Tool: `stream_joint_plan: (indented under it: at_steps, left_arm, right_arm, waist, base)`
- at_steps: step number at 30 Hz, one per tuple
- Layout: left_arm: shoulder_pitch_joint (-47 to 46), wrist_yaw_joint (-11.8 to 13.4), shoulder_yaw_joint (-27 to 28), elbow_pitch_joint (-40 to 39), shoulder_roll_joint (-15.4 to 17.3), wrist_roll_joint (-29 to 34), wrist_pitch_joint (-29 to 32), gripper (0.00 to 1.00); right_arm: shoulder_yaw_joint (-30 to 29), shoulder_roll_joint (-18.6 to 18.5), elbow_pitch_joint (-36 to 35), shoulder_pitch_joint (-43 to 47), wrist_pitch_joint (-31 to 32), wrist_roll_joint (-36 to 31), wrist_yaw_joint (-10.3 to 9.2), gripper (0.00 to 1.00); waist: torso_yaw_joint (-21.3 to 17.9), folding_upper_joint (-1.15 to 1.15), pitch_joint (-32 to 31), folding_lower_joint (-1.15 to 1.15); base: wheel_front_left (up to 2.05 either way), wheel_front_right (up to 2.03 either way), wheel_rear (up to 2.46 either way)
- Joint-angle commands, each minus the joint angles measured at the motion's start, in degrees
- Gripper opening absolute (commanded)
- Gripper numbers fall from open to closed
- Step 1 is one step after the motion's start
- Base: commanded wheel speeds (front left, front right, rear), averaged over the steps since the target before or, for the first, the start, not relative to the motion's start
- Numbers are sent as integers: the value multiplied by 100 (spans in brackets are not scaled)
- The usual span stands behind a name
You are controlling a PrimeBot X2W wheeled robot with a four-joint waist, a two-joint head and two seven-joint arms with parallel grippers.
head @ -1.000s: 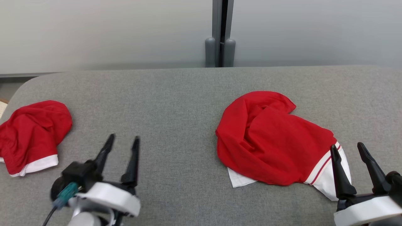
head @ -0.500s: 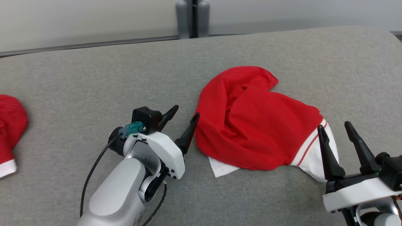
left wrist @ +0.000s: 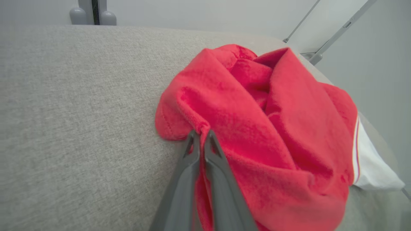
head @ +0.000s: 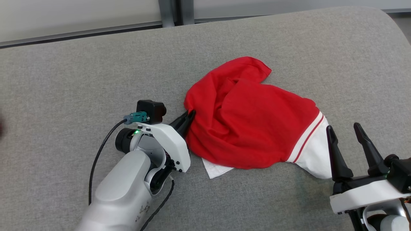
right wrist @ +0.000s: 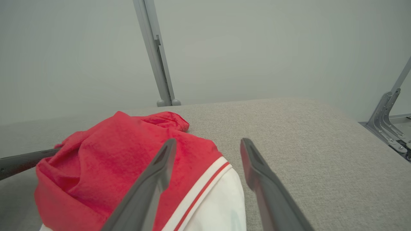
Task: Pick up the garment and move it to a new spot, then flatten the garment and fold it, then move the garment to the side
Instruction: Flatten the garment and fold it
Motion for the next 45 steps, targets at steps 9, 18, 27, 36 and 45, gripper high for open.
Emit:
stream_joint_plan:
  at_steps: [9, 18, 27, 36, 45]
  left_arm:
    - [331, 322, -31, -586, 341, 201, -1026, 0]
    - [1808, 1388, 379, -2308, 1014, 141, -1179, 0]
    - [2972, 2442, 569, -4432, 1655, 380, -755, 0]
    - [2585, 2294, 254, -4515, 1703, 477, -277, 0]
    - [1708, 1687, -340, -3463, 1194, 556, -108, 0]
  right_arm:
    - [-179, 15, -7, 90, 24, -26, -2, 100]
    - [-324, 29, -66, 285, 173, -43, -2, 100]
    - [-472, 55, -182, 453, 314, 2, -2, 100]
    - [-283, 58, -206, 310, 399, 23, -2, 100]
    - [-284, 120, -141, 135, 279, 98, -1, 100]
  waist:
    - [391, 0, -245, 0]
    - [919, 0, -542, 0]
    - [1222, 0, -686, 0]
    - [713, 0, -531, 0]
    - [28, 0, -42, 0]
  base:
    - [0, 0, 0]
    - [0, 0, 0]
    - [0, 0, 0]
    - [0, 0, 0]
    - [0, 0, 0]
